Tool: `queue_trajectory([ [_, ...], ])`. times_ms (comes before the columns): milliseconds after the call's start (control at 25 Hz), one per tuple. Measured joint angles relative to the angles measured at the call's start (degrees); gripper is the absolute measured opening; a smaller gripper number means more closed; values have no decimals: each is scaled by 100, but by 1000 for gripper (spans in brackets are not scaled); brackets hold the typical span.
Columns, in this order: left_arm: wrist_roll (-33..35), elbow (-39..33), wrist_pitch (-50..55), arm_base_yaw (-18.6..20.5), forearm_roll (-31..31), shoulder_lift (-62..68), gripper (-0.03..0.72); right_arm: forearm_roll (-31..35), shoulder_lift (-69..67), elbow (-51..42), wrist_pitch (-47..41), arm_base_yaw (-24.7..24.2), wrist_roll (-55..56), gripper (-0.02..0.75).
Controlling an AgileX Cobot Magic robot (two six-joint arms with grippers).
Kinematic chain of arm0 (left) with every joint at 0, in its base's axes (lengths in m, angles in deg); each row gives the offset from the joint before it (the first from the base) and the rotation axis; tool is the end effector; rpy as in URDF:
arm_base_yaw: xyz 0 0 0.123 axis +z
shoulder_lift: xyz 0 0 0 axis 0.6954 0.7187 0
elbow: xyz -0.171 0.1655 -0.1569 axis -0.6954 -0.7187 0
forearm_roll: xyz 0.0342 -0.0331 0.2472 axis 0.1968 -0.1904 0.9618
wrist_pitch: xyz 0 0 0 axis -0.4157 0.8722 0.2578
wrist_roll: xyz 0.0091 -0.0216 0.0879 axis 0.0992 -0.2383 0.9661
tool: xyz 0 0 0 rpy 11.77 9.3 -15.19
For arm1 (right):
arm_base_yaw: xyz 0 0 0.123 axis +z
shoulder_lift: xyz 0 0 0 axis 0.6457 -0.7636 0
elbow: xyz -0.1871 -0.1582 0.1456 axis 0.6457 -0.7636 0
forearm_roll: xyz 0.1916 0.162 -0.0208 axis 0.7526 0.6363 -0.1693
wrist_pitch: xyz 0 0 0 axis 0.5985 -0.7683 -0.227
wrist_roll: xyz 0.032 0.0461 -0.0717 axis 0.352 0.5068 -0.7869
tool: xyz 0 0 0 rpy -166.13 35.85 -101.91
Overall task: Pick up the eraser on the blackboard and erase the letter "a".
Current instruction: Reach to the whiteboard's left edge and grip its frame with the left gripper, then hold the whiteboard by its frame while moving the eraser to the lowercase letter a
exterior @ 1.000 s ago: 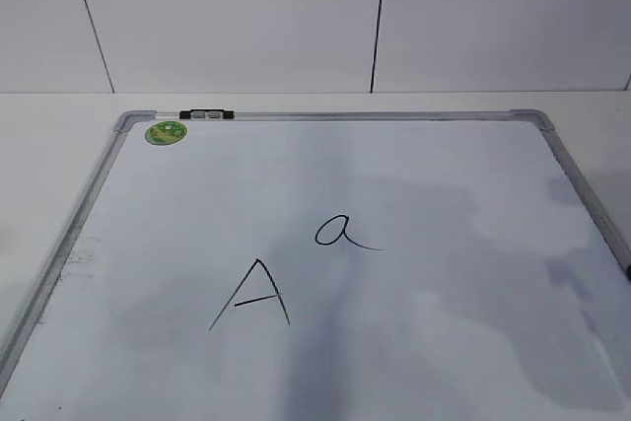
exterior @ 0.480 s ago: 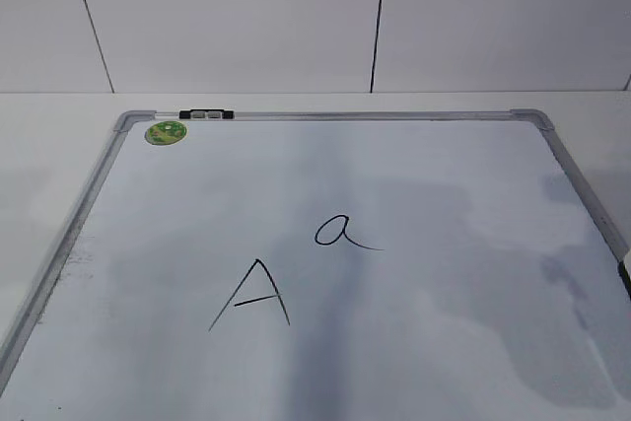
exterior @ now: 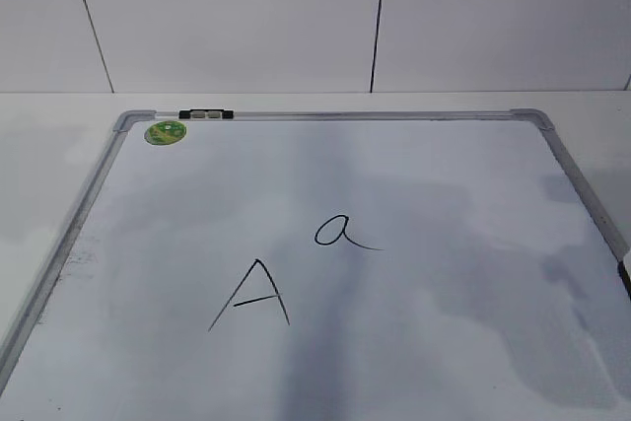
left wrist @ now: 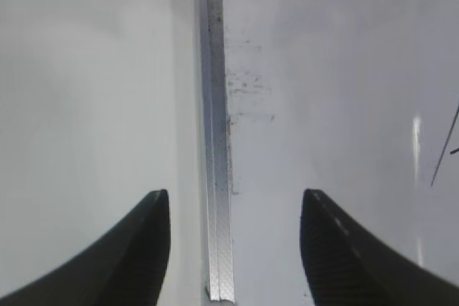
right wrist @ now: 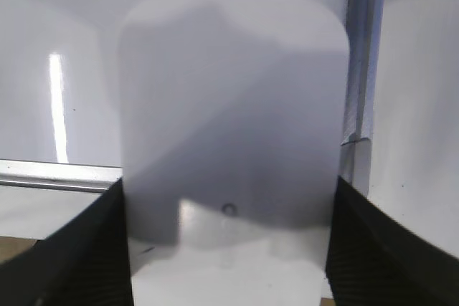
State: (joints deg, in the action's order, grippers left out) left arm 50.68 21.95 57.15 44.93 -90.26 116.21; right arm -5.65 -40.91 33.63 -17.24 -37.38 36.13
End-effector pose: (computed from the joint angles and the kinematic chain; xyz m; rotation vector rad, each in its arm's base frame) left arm 0.2385 -0.0205 0.2579 -0.0440 2.7635 -0.3862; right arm 0.1745 0.0193 0.2526 -0.0933 2.9273 0.1792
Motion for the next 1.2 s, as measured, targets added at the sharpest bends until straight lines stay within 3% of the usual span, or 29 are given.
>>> queue_trajectory([
  [200,267,499,147,0,-9,801,429,4,0,0,0,0,-8,562],
  [360,401,696,207,0,-9,1357,380,4,0,0,0,0,-8,562],
  [1200,849,884,-254,0,-232,2745,304,13,0,0,47,0,-21,561],
])
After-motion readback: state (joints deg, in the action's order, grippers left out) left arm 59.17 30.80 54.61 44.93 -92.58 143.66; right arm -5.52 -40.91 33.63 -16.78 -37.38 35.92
